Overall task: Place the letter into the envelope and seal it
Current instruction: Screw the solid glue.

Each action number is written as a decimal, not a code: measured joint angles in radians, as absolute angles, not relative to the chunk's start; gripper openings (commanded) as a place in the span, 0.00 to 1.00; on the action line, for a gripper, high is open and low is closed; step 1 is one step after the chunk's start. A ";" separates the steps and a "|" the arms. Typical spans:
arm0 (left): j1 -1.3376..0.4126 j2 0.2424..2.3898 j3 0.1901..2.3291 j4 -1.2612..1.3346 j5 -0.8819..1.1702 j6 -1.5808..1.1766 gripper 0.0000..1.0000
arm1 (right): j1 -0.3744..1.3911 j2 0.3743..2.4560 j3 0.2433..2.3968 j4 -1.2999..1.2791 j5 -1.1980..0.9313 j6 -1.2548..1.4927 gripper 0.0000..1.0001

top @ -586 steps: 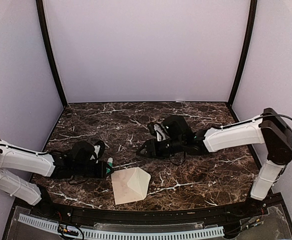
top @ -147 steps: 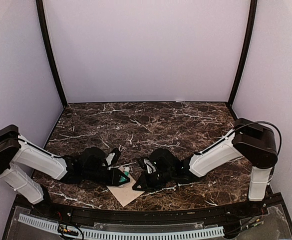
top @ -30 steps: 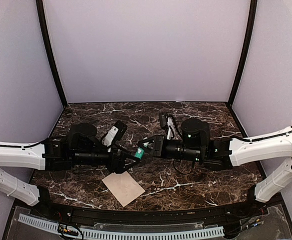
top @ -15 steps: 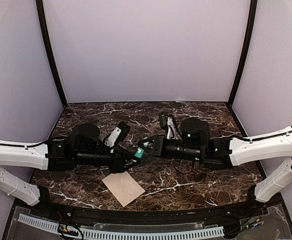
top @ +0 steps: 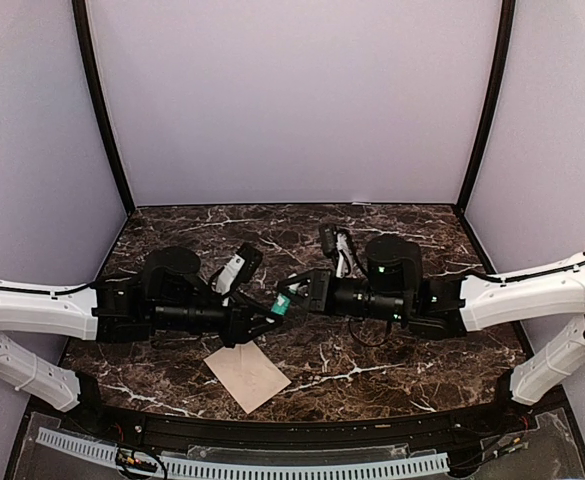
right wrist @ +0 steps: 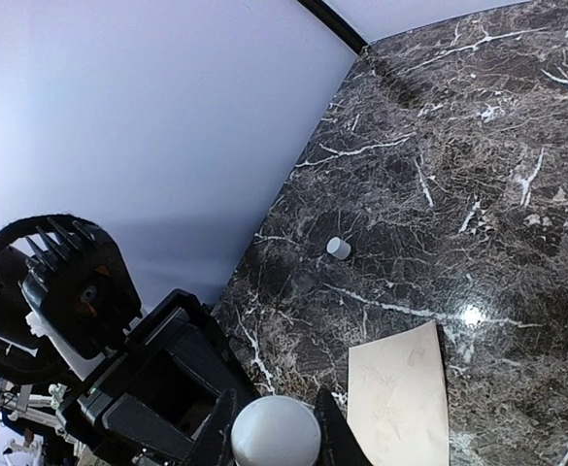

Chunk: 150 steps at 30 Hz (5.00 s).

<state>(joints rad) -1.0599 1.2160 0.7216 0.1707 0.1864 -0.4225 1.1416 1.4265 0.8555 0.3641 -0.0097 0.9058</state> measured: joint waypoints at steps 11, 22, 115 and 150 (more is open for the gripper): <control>-1.058 1.188 0.719 0.256 0.394 -0.463 0.00 | 1.071 1.345 0.793 0.480 -0.362 0.737 0.01; -1.059 1.182 0.719 0.324 0.612 -0.526 0.00 | 1.056 1.329 0.791 0.553 -0.617 0.658 0.43; -1.060 1.214 0.712 0.117 -0.117 -0.554 0.00 | 1.050 1.365 0.836 0.231 -0.031 0.818 0.58; -1.066 1.261 0.723 0.154 0.027 -0.535 0.00 | 1.124 1.607 1.038 0.193 -0.049 0.774 0.00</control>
<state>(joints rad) -1.0660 1.2606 0.7227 0.1539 0.0273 -0.5350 1.1240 1.6070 1.0382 0.1932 -0.0494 0.7738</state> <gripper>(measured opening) 0.201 0.199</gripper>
